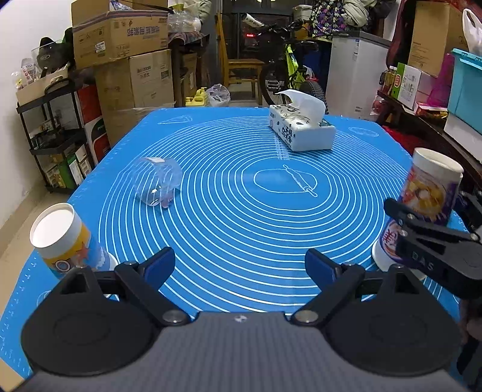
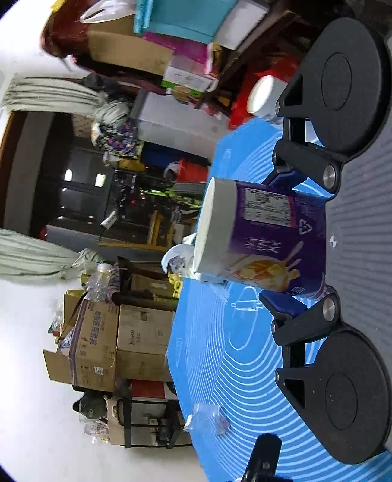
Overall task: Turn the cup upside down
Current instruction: 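Grasp the purple cup with the right tool while the left tool releases it, then rotate the purple cup with the right tool and set it rim-down on the mat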
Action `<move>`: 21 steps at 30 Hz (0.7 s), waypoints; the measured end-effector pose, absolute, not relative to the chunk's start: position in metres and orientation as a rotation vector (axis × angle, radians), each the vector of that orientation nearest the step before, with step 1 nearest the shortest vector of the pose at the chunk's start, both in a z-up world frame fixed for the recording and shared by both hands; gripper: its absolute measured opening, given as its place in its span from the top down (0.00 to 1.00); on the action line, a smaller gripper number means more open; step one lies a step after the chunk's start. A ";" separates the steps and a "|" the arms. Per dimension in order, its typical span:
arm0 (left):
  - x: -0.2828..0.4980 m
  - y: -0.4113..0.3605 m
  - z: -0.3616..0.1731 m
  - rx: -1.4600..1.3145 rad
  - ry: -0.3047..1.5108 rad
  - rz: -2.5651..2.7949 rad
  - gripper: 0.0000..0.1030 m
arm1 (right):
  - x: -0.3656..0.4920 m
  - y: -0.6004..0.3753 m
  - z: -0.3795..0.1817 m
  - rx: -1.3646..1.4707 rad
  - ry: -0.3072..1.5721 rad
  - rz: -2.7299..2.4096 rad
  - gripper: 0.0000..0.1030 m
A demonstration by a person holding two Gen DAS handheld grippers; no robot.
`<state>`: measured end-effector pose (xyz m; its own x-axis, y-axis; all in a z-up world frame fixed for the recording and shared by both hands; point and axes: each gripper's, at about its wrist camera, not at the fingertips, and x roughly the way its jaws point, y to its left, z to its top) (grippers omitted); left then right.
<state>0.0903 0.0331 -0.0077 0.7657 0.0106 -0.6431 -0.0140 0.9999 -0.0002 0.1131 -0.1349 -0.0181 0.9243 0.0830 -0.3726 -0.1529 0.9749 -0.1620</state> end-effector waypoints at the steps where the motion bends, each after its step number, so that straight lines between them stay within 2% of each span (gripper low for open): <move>1: 0.090 0.032 -0.007 -0.009 0.699 0.010 0.10 | 0.112 -0.138 -0.018 -0.183 0.385 0.125 0.29; 6: 0.086 0.025 -0.006 0.001 0.695 0.004 0.10 | 0.105 -0.141 -0.021 -0.187 0.406 0.121 0.22; 10: 0.077 0.019 -0.002 0.008 0.683 -0.006 0.10 | 0.094 -0.145 -0.014 -0.169 0.418 0.133 0.08; 21: 0.032 -0.016 -0.001 0.043 0.687 -0.088 0.10 | 0.029 -0.184 0.004 -0.069 0.502 0.135 0.05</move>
